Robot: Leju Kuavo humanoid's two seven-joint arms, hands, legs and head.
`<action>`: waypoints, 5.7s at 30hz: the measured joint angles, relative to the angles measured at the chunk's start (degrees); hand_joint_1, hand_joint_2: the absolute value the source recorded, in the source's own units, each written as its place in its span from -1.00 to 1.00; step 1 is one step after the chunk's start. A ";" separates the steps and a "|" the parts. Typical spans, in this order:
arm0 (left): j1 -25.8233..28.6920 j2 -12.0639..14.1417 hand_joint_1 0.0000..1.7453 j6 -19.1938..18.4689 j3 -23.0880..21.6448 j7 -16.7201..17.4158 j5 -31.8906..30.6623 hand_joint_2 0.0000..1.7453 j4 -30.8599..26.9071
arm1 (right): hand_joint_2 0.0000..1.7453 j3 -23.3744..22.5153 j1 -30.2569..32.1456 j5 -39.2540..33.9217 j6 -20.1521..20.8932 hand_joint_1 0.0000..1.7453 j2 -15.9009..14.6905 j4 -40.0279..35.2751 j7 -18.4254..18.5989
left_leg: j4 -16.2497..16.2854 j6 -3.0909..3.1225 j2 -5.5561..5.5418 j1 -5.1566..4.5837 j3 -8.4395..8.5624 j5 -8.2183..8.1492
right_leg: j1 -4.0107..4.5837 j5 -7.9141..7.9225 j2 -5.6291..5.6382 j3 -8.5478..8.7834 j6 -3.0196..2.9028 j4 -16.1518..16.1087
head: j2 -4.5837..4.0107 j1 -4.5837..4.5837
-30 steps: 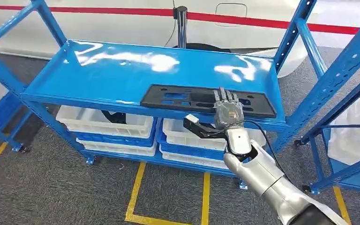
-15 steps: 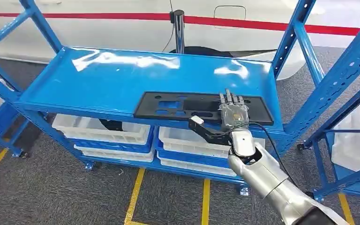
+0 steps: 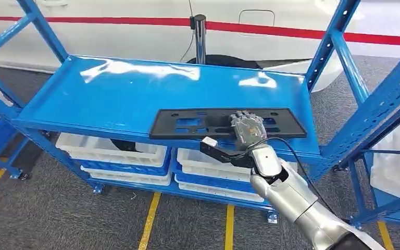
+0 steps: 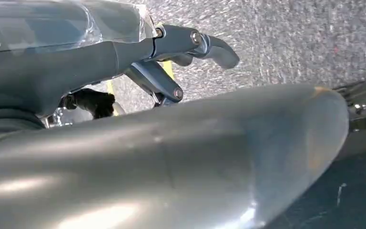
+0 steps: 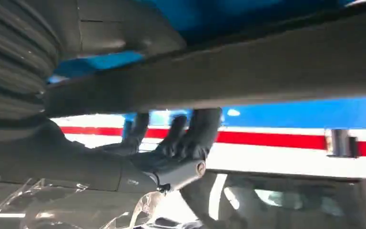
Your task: Take the parts from the cabinet and place them on the table.
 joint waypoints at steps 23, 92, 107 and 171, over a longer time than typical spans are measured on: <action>-1.27 -0.52 -1.00 -2.60 -4.24 -0.58 -8.06 1.00 0.22 | 1.00 1.71 -0.21 -1.51 0.39 1.00 0.33 -0.17 -1.57 | 0.00 0.55 -0.10 0.05 0.09 -0.13 | -0.13 0.26 -0.14 0.38 0.45 -0.69 | 0.00 0.00; -0.06 1.86 -1.00 -3.43 -5.27 -10.69 -12.24 1.00 0.35 | 1.00 5.68 -6.96 25.04 10.49 1.00 -4.57 -4.83 -0.94 | -0.01 0.53 -0.23 0.11 0.10 -0.13 | -0.06 0.21 -0.26 0.44 0.47 -0.68 | 0.00 0.00; -0.16 1.84 -1.00 -3.37 -5.29 -10.60 -12.77 1.00 0.37 | 1.00 4.74 -9.17 25.05 9.18 1.00 -4.63 -10.12 1.27 | -0.01 0.53 -0.23 0.13 0.09 -0.13 | -0.05 0.21 -0.26 0.42 0.47 -0.68 | 0.00 0.00; 0.01 0.94 -1.00 -3.67 -4.96 -9.05 -13.60 1.00 0.33 | 1.00 3.89 -3.88 20.37 -0.13 1.00 -2.58 -5.46 -2.91 | -1.60 2.54 -0.04 -0.49 0.05 1.43 | -0.46 -0.89 -1.00 -2.46 1.98 9.18 | 0.00 0.02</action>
